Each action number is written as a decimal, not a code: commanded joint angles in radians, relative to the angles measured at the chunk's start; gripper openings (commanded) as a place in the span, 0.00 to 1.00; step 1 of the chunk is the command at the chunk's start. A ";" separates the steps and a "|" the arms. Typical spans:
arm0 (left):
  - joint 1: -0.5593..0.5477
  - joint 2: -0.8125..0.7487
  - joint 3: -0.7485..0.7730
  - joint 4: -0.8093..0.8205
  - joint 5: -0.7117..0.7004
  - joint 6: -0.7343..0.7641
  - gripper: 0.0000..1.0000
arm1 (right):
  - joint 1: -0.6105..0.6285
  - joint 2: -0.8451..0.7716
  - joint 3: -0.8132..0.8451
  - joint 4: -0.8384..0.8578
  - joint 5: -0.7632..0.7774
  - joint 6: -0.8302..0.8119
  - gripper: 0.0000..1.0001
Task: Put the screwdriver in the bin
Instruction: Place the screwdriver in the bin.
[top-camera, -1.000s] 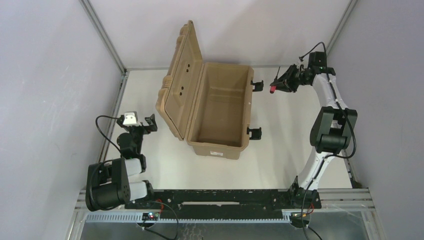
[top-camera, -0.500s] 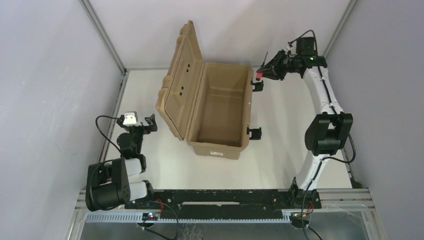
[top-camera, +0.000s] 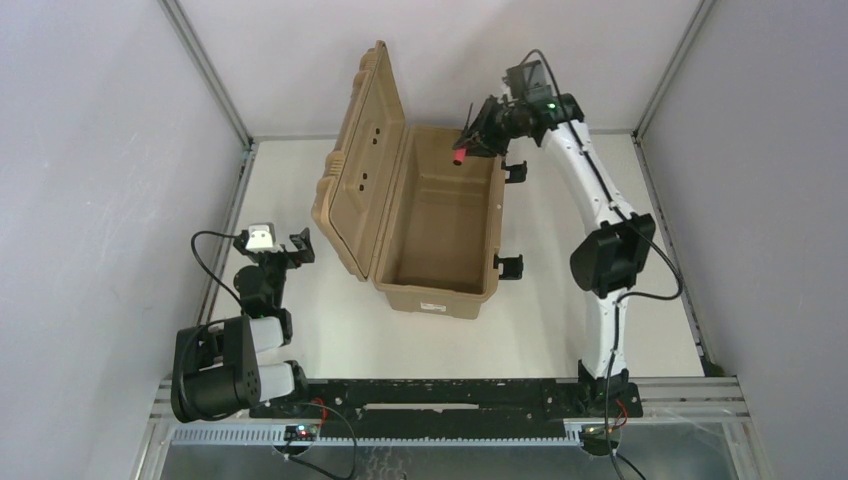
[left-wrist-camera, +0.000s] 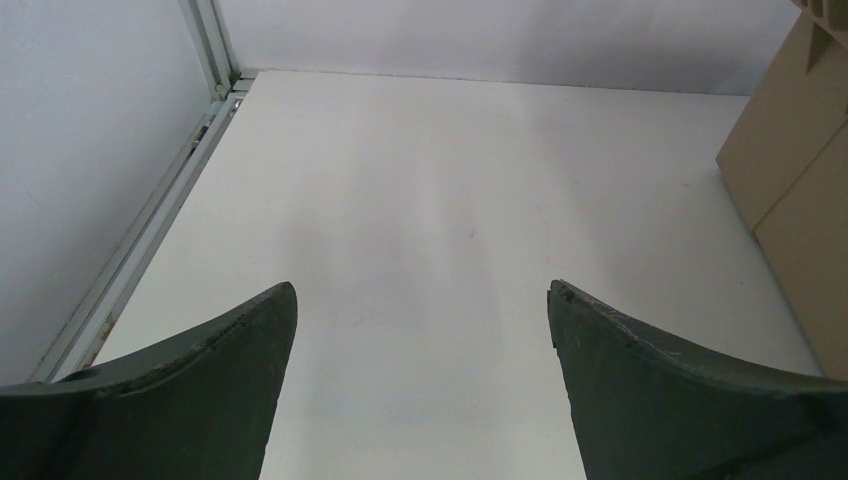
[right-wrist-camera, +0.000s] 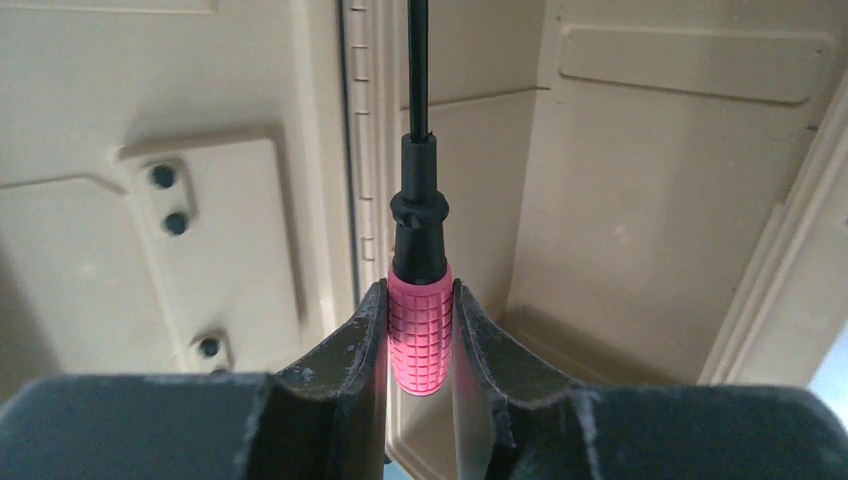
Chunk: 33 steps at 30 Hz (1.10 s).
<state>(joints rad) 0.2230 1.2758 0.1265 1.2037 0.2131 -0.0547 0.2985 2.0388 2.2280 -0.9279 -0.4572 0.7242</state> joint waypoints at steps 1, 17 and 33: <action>-0.001 -0.003 -0.015 0.040 0.002 -0.011 1.00 | 0.060 0.083 0.103 -0.124 0.157 -0.019 0.07; 0.000 -0.004 -0.015 0.037 0.000 -0.010 1.00 | 0.208 0.298 0.152 -0.232 0.402 -0.078 0.07; -0.001 -0.004 -0.015 0.037 0.000 -0.010 1.00 | 0.244 0.413 0.104 -0.244 0.457 -0.117 0.08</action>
<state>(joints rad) 0.2230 1.2758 0.1265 1.2037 0.2131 -0.0547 0.5278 2.4393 2.3367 -1.1706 -0.0223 0.6323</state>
